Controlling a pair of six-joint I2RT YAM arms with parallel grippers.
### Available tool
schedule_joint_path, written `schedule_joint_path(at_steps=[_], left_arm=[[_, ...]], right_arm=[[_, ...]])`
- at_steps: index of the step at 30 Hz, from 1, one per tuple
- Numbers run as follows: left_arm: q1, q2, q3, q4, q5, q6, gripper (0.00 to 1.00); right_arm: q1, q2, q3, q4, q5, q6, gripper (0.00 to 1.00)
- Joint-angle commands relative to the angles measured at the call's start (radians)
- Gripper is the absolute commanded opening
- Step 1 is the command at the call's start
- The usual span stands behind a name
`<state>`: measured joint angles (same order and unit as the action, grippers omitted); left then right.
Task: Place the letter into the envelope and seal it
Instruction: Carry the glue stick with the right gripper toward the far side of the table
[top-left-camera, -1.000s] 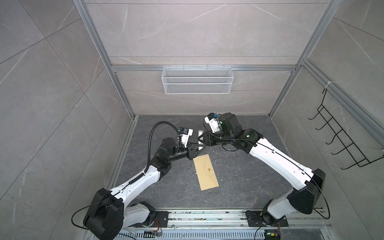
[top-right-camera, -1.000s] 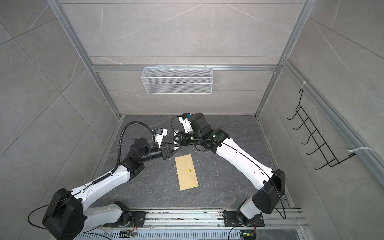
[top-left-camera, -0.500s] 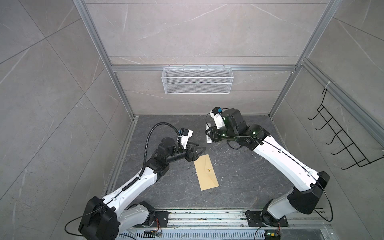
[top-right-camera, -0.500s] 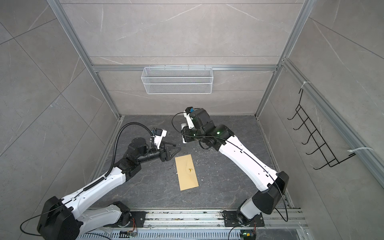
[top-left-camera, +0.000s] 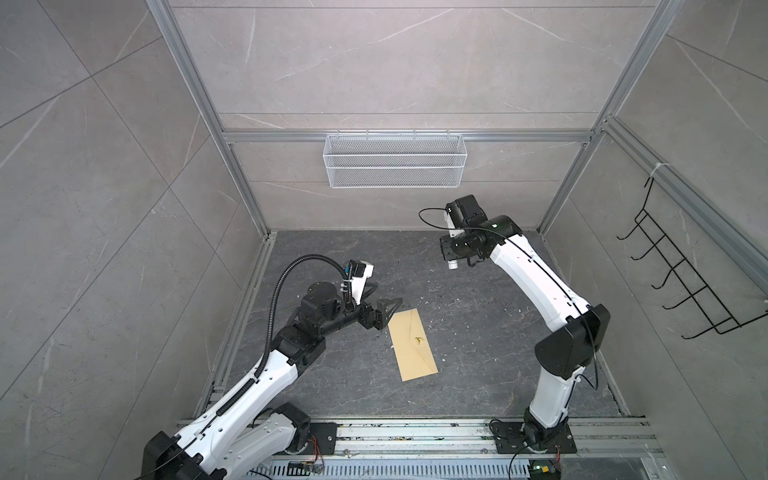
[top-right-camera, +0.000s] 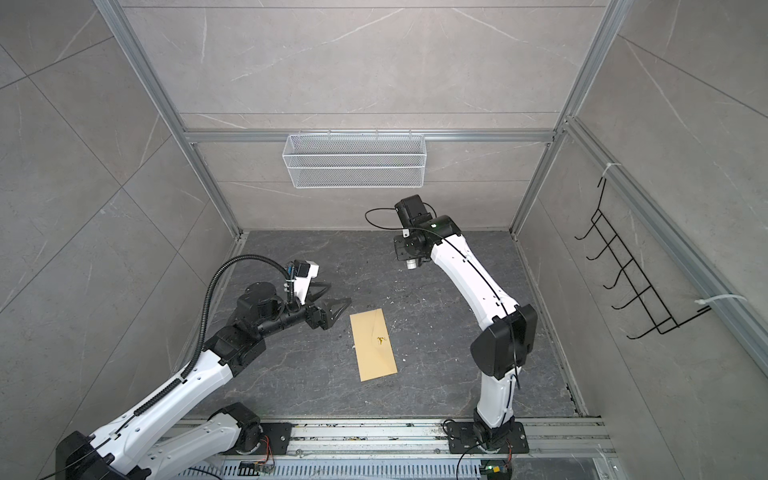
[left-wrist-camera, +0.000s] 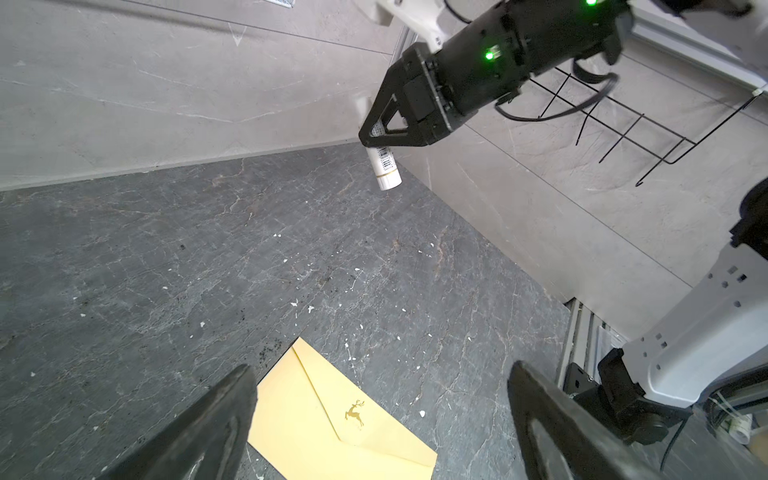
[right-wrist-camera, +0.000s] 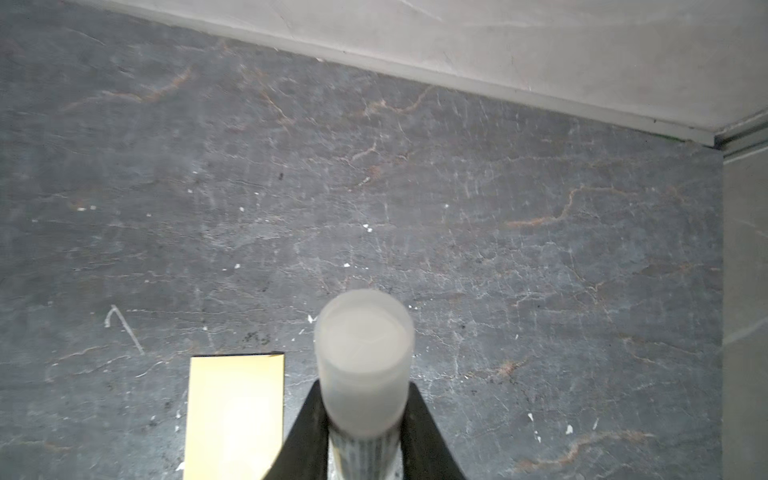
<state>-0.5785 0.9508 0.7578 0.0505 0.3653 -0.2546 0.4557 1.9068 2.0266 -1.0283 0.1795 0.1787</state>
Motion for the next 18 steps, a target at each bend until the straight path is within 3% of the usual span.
schedule_joint_path(at_steps=[1,10,18], left_arm=[[-0.002,-0.025,-0.003,-0.001,-0.022,0.019,0.99],[-0.002,-0.012,-0.005,0.015,-0.022,0.012,1.00],[-0.003,-0.012,-0.003,0.012,-0.024,0.014,1.00]], right_arm=[[-0.039,0.060,0.078,-0.078,0.007,-0.021,0.17],[-0.127,0.283,0.259,-0.173,-0.046,-0.025,0.17],[-0.171,0.533,0.563,-0.348,-0.059,-0.028,0.17]])
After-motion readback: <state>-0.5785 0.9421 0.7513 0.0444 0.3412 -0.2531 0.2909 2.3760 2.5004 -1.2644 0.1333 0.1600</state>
